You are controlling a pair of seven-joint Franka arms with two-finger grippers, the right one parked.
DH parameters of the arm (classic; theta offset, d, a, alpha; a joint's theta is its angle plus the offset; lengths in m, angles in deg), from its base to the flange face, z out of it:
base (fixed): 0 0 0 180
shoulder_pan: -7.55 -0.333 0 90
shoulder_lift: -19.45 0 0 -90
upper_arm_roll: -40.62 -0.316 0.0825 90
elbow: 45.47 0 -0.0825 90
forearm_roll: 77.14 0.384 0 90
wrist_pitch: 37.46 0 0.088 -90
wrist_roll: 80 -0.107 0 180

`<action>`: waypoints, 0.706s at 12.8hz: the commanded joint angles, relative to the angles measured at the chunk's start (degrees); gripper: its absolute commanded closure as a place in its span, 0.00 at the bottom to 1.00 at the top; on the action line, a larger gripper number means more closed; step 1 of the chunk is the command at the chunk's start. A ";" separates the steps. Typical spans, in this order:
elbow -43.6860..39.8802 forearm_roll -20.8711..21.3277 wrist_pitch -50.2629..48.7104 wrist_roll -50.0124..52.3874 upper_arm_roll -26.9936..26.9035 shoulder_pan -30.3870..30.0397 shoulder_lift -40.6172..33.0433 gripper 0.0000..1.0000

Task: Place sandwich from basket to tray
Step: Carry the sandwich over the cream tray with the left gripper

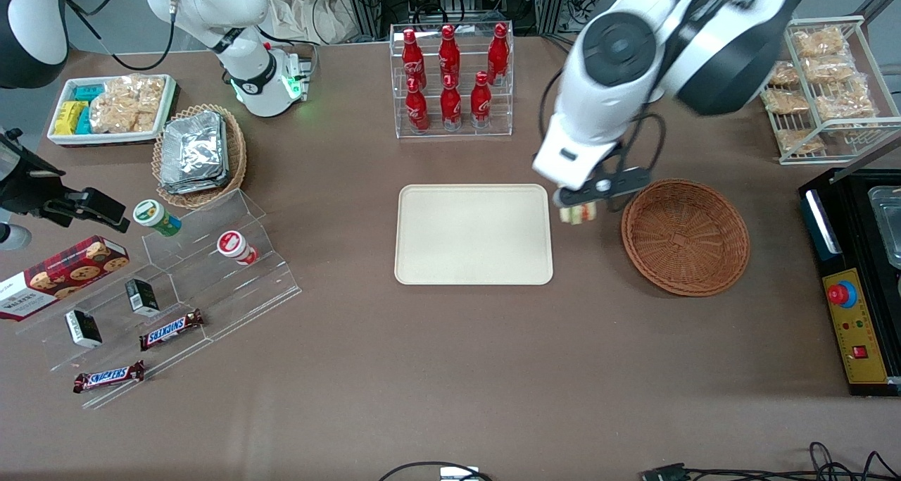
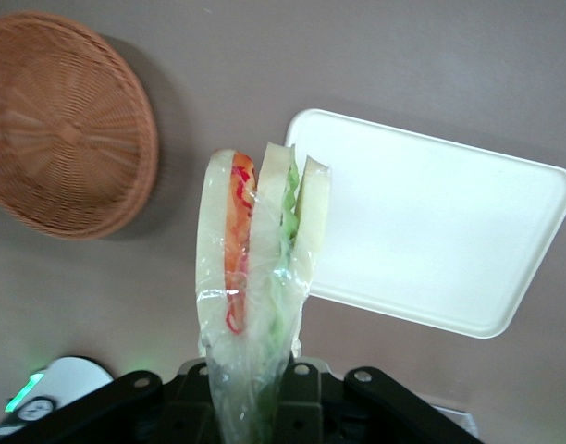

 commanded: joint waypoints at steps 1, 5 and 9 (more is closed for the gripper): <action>-1.60 2.53 2.25 3.80 2.50 1.38 5.51 0.90; 17.70 7.53 23.64 3.98 2.32 1.56 7.45 0.90; 25.23 16.58 34.52 4.15 0.48 1.03 13.32 0.90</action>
